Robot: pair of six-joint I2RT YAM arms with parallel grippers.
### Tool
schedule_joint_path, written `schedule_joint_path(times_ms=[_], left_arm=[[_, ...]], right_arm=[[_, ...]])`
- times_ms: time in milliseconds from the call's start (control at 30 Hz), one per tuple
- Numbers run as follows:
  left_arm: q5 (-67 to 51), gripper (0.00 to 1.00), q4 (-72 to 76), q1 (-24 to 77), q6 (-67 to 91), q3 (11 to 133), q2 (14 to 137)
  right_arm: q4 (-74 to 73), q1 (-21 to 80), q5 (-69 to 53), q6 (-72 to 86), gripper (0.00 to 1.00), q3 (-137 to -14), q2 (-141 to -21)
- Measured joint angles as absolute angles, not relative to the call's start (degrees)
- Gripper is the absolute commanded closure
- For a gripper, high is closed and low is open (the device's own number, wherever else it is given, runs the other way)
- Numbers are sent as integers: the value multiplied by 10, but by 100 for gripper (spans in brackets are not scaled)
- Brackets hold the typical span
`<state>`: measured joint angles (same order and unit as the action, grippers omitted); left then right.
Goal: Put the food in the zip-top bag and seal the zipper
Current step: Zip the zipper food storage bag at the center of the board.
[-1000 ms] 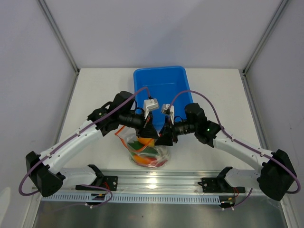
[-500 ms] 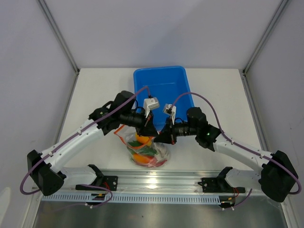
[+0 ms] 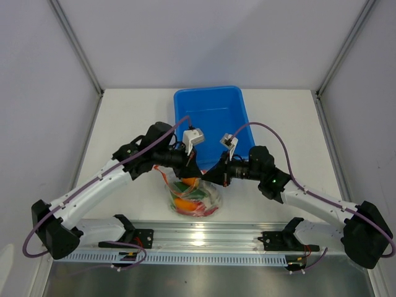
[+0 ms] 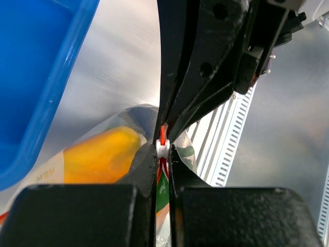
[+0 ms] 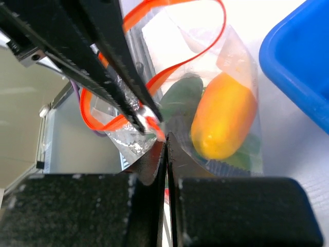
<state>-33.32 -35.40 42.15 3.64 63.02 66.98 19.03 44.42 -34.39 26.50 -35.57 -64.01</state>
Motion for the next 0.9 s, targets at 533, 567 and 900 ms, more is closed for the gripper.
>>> schedule_joint_path(times_ms=[533, 567, 900], left_arm=[[-339, 99, -386, 422, 37, 623, 627], [-342, 99, -387, 422, 37, 623, 630], [-365, 93, -403, 422, 30, 644, 659]], right_arm=[[128, 472, -380, 190, 64, -399, -642], [107, 476, -386, 171, 62, -414, -646], [-9, 482, -429, 72, 72, -496, -696]])
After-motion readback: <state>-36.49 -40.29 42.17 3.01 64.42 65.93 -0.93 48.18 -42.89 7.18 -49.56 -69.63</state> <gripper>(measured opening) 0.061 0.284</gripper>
